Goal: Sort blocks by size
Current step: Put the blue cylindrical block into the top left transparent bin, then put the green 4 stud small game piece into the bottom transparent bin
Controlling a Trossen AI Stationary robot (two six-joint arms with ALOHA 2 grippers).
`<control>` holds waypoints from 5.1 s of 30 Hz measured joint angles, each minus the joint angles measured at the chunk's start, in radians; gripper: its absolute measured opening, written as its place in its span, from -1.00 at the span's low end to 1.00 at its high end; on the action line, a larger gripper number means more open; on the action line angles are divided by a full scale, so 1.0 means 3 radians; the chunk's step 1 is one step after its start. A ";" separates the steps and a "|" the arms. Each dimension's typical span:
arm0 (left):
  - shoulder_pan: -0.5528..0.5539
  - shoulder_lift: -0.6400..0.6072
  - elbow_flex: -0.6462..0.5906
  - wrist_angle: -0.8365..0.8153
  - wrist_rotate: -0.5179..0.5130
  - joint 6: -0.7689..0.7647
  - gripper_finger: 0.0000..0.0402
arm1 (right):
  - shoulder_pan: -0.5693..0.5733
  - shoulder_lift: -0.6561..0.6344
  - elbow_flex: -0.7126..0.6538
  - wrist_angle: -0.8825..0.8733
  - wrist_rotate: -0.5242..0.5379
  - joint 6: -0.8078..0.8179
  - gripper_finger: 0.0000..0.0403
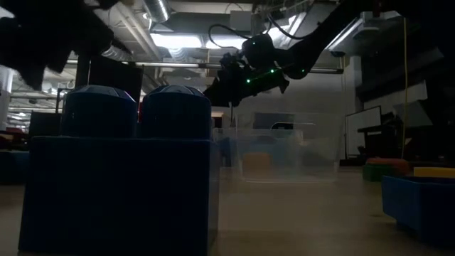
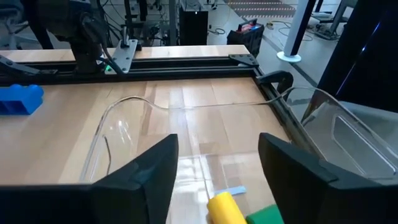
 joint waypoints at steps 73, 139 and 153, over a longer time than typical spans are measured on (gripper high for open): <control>0.1697 -0.0221 0.0001 0.1099 -0.1396 0.3667 -0.41 | 0.0196 -0.2192 0.0000 -0.5753 0.0500 0.0628 0.15; 0.2158 0.0519 0.0001 0.1452 -0.1363 0.4098 -0.17 | 0.2462 -0.1138 -0.1101 -0.4474 0.1651 0.1933 0.15; 0.2158 0.0519 0.0001 0.1452 -0.1363 0.4025 -0.17 | 0.2462 -0.1138 -0.1129 -0.4152 0.1661 0.1919 0.15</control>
